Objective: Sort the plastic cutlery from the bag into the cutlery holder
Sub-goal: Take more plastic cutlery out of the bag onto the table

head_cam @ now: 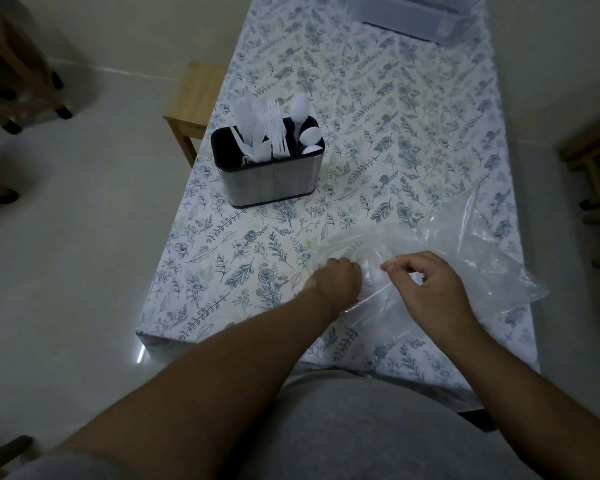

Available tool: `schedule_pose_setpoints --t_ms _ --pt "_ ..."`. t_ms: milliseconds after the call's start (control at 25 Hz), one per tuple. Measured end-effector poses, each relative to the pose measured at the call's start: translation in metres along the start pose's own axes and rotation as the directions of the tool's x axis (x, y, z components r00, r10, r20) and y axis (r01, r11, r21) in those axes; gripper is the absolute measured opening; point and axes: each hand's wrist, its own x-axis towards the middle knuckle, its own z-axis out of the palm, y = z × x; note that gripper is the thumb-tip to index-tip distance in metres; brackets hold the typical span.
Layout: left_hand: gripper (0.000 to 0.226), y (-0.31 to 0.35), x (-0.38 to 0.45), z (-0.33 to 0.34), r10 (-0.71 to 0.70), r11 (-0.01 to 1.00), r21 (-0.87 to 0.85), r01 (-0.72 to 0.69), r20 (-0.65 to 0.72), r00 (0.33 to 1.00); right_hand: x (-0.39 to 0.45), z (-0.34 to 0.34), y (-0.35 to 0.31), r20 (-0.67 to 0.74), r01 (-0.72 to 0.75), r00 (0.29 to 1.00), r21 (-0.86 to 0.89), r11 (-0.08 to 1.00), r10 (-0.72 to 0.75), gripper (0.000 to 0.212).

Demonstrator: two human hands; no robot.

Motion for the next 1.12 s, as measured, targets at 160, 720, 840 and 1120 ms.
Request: schedule_pose_setpoints --t_ms 160,720,840,1120 --pt "0.033 0.0 -0.004 -0.004 -0.007 0.999 -0.032 0.007 0.003 1.0 -0.003 0.001 0.004 -0.024 0.007 1.0 -0.096 0.995 -0.009 0.009" --pt "0.036 -0.063 -0.075 0.011 -0.182 0.924 -0.323 0.204 0.097 0.979 0.013 0.031 0.008 0.518 0.416 0.847 -0.508 0.754 -0.119 0.08" --pt "0.036 -0.085 -0.097 0.019 -0.266 0.896 -0.355 0.266 0.05 0.963 0.023 0.025 0.014 0.478 0.395 0.872 -0.557 0.731 -0.106 0.082" --pt "0.023 -0.103 -0.114 0.019 -0.477 0.755 -0.528 0.388 -0.037 0.878 0.031 0.023 0.02 0.324 0.294 0.938 -0.55 0.782 -0.125 0.071"
